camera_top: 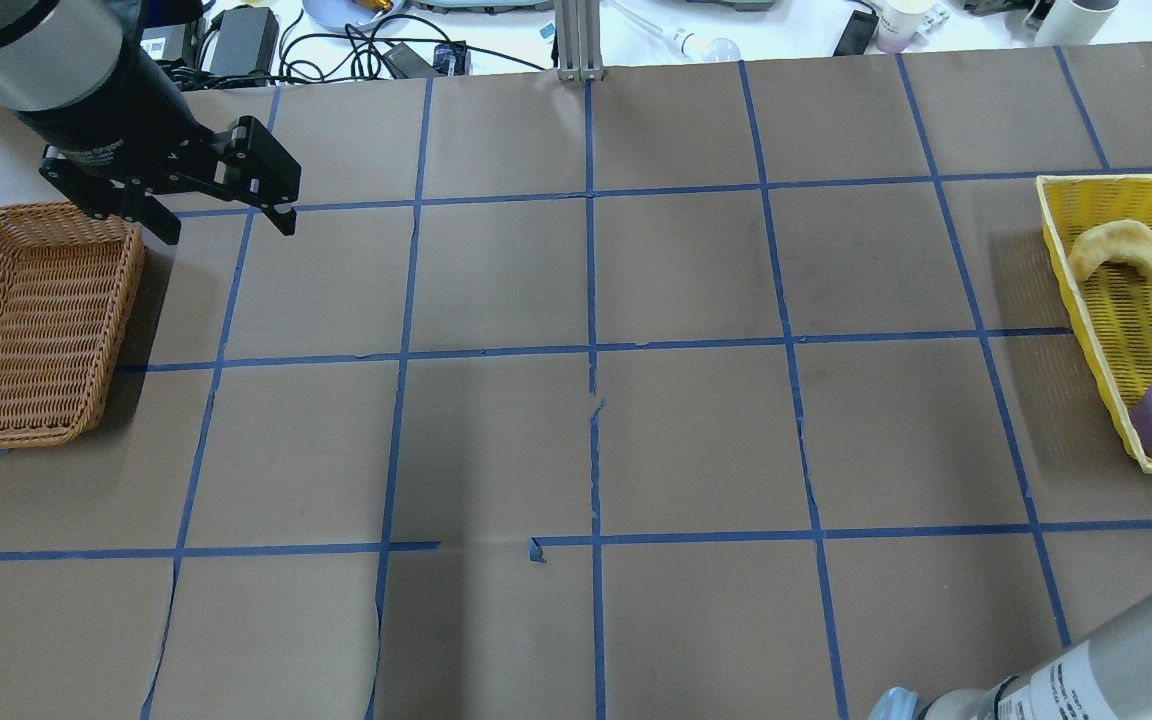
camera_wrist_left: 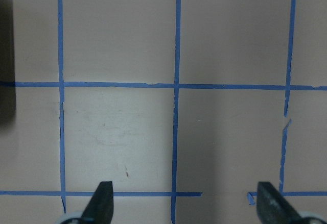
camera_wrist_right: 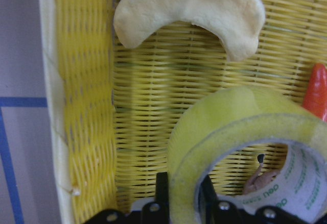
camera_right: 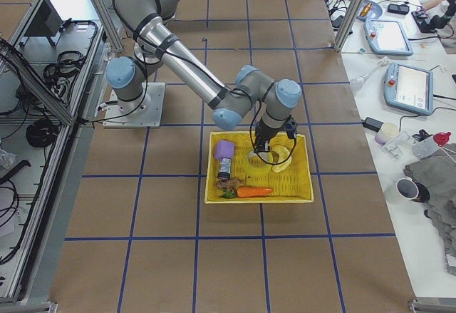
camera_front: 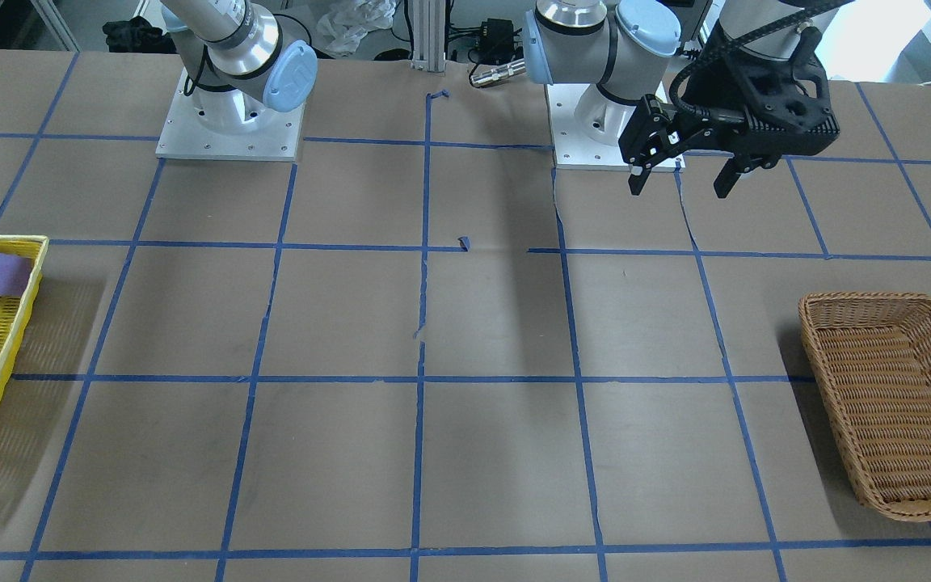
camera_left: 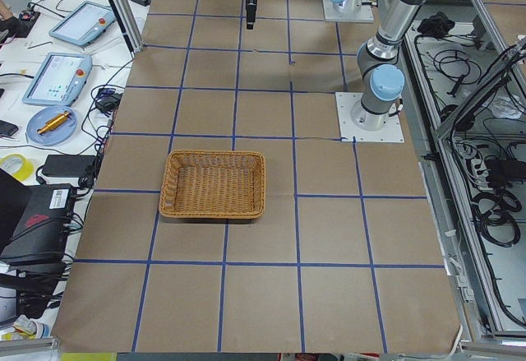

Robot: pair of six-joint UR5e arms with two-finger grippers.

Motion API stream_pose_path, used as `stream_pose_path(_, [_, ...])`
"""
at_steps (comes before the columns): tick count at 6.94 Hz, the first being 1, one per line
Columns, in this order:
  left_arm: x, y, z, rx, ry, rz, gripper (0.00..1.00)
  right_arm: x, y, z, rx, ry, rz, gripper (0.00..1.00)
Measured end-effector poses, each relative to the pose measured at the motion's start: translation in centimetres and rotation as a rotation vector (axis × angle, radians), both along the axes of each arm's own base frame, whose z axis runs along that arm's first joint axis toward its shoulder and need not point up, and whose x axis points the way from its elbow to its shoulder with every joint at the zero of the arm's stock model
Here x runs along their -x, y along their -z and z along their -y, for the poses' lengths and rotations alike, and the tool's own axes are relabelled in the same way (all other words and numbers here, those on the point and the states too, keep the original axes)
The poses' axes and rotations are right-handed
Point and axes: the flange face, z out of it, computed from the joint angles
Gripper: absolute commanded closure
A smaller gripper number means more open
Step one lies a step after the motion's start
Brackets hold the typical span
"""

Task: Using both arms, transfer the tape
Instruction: 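Lift the tape roll and carry it to the table center with the right gripper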

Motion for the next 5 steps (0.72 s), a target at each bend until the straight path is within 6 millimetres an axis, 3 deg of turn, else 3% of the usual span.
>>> stream_pose_path(1, [0.0,0.0,0.0,0.000,-0.001,0.000,0.00,-3.6,-3.0,0.9,0.045,-0.015,-0.024,1.00])
stream_pose_path(2, [0.0,0.0,0.1,0.001,-0.001,-0.001,0.00,-8.8,-5.3,2.1,0.093,-0.005,-0.023,1.00])
stream_pose_path(4, [0.0,0.1,0.1,0.000,0.000,-0.003,0.00,-22.6,-6.0,4.0,0.152,0.050,0.043,1.00])
stream_pose_path(5, [0.0,0.1,0.1,-0.001,0.000,-0.002,0.00,-31.0,-5.4,4.0,0.160,0.096,0.077,1.00])
